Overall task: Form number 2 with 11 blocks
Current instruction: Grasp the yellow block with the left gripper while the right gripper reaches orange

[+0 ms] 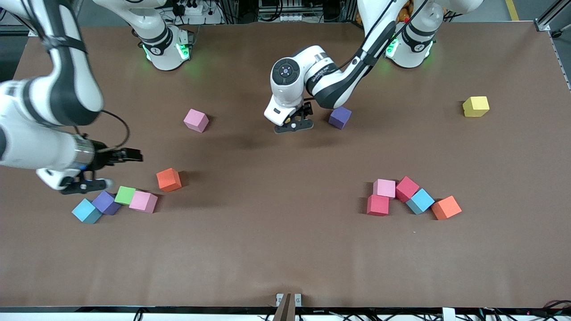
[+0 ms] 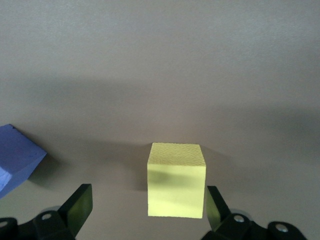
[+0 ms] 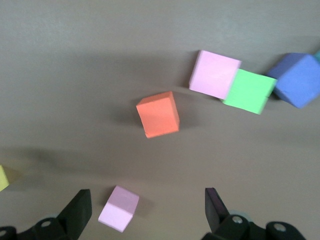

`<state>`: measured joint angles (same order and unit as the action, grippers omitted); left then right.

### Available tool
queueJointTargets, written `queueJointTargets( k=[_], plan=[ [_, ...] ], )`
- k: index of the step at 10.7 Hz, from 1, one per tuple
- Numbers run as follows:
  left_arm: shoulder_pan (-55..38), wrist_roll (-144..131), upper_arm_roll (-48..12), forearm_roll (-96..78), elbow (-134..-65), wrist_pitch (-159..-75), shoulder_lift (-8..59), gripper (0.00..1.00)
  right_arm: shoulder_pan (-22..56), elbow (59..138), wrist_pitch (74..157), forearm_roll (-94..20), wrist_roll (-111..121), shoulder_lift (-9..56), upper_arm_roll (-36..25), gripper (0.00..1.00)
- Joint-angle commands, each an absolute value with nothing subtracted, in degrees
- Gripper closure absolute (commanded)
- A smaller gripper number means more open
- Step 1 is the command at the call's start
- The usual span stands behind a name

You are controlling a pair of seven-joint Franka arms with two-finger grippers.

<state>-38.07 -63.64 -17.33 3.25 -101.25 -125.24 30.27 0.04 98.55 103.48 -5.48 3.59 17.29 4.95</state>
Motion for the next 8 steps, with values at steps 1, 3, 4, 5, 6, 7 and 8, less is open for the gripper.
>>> queueJointTargets(
  k=[1, 3, 4, 5, 6, 7, 8],
  plan=[
    [-37.88, -60.66, -17.93, 4.39, -100.55, -127.87, 31.90, 0.00, 2.10, 105.37, 110.46, -5.71, 4.13, 17.22, 5.10, 0.00],
    [-37.97, -59.59, -18.02, 4.31, -100.55, -129.37, 32.96, 0.00, 2.37, 108.43, 116.06, -5.63, 5.00, 18.37, 5.10, 0.00],
    [-38.23, -59.50, -17.93, 4.31, -100.81, -129.37, 33.05, 0.00, 2.46, 111.68, 121.32, -5.63, 6.75, 18.28, 5.10, 0.00],
    [-38.58, -59.50, -17.93, 4.39, -100.90, -129.55, 33.48, 0.00, 2.46, 114.23, 126.16, -5.62, 7.20, 18.54, 5.10, 0.00],
    [-38.76, -59.59, -18.02, 3.87, -100.90, -130.25, 33.83, 0.00, 2.46, 115.30, 129.78, -5.45, 7.29, 19.50, 5.01, 0.00],
    [-38.85, -59.59, -17.93, 3.78, -101.07, -130.60, 34.01, 0.00, 2.55, 116.18, 133.21, -5.36, 8.17, 20.56, 5.01, 0.00],
    [-39.02, -59.76, -18.02, 3.78, -101.07, -130.95, 34.54, 0.00, 2.55, 117.15, 136.55, -5.36, 9.04, 21.44, 5.01, 0.00]
  ],
)
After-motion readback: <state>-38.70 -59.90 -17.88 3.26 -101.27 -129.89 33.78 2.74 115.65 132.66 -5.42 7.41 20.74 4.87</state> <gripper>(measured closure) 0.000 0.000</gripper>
